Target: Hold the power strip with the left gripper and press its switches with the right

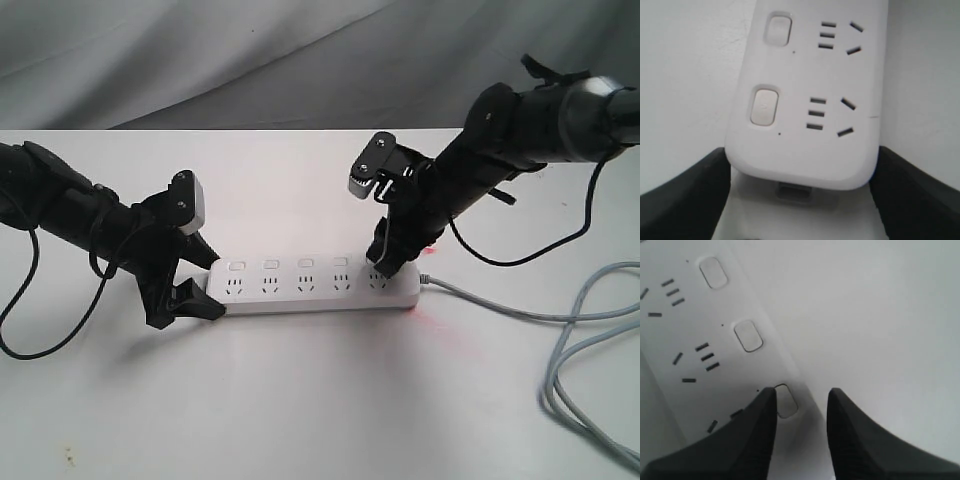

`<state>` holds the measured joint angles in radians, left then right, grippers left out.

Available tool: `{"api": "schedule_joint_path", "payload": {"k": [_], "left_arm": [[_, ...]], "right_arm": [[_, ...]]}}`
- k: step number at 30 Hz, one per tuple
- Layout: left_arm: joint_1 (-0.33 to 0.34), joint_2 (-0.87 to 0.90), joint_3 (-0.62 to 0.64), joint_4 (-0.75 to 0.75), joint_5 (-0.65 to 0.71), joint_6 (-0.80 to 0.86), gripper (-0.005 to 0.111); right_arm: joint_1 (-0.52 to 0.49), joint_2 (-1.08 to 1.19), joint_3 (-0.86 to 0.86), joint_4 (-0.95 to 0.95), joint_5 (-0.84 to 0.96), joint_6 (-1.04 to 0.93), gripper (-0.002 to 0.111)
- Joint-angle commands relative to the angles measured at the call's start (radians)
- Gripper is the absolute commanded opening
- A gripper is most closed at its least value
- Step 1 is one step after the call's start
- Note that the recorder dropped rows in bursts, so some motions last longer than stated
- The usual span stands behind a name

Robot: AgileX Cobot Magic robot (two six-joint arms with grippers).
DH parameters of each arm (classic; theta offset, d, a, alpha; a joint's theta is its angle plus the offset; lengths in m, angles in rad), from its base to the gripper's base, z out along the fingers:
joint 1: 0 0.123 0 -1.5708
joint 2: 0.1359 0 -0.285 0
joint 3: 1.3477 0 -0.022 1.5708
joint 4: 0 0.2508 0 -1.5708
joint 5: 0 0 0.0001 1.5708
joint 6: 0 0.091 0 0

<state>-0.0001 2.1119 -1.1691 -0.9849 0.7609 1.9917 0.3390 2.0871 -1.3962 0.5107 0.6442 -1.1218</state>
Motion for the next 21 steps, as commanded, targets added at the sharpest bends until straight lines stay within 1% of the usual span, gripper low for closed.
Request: {"api": "schedule_joint_path", "payload": {"k": [1,6,7,11,14,17,18,21], "left_arm": [[0.000,-0.002,-0.007,-0.009,0.001,0.001,0.054],[0.000,-0.002,-0.007,-0.009,0.001,0.001,0.054],[0.000,-0.002,-0.007,-0.009,0.001,0.001,0.054],[0.000,-0.002,-0.007,-0.009,0.001,0.001,0.054],[0.000,-0.002,-0.007,-0.009,0.001,0.001,0.054],[0.000,-0.002,-0.007,-0.009,0.001,0.001,0.054],[0.000,-0.002,-0.007,-0.009,0.001,0.001,0.054],[0.000,-0.002,-0.007,-0.009,0.001,0.001,0.054]], "right_arm": [[-0.003,-0.135,0.004,0.001,-0.011,0.001,0.032],[0.000,-0.249,0.004,0.025,-0.007,0.001,0.032],[0.000,-0.265,0.004,0.044,0.016,0.001,0.032],[0.000,-0.292,0.034,0.088,0.055,0.003,0.027],[0.000,-0.342,0.107,0.103,-0.004,0.003,0.019],[0.011,-0.416,0.196,0.117,-0.108,-0.003,0.002],[0.011,-0.441,0.231,0.129,-0.149,-0.008,0.000],[0.023,-0.510,0.331,0.168,-0.252,-0.060,0.000]]}}
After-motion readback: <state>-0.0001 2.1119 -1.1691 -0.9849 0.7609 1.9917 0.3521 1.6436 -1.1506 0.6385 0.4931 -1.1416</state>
